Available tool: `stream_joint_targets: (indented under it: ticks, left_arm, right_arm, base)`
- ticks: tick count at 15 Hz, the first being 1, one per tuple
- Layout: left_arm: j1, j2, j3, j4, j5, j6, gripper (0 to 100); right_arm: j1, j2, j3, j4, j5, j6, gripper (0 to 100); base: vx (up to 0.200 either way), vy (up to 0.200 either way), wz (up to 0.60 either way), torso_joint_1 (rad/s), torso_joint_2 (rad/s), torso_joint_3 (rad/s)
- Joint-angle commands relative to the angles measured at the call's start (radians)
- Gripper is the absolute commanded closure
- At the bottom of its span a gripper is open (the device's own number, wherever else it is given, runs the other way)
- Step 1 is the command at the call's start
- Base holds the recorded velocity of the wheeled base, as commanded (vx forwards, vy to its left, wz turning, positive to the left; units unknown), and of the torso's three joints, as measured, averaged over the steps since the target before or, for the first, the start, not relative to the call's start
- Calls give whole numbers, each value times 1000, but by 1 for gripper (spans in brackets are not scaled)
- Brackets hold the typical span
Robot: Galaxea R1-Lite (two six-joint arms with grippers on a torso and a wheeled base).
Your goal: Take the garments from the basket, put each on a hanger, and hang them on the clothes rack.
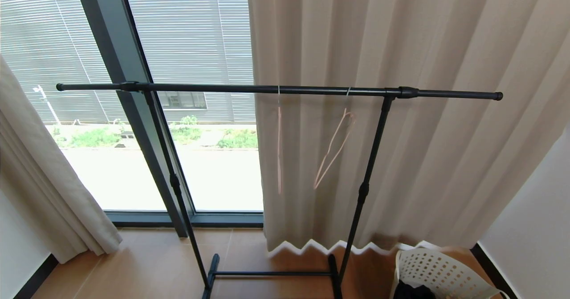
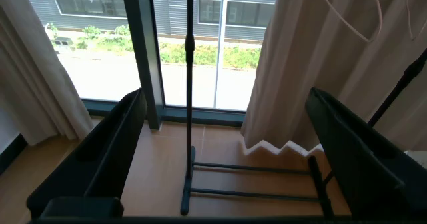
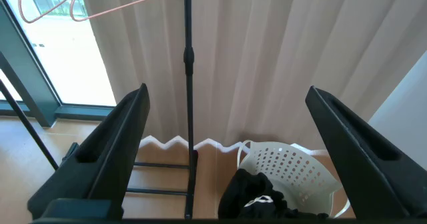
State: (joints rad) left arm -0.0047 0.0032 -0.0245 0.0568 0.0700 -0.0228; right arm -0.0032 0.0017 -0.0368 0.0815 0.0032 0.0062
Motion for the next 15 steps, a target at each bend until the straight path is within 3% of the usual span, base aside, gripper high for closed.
stream_joint_targets:
  ticks: [1,15]
  left_arm:
    - [0,1,0,0,1,0,0]
    - [0,1,0,0,1,0,0]
  right_arm:
    - [0,1,0,0,0,0,0]
    - [-1,0,-2,0,1,6,0]
  base:
    - [0,0,0,0,0,0]
    - [0,0,0,0,0,0]
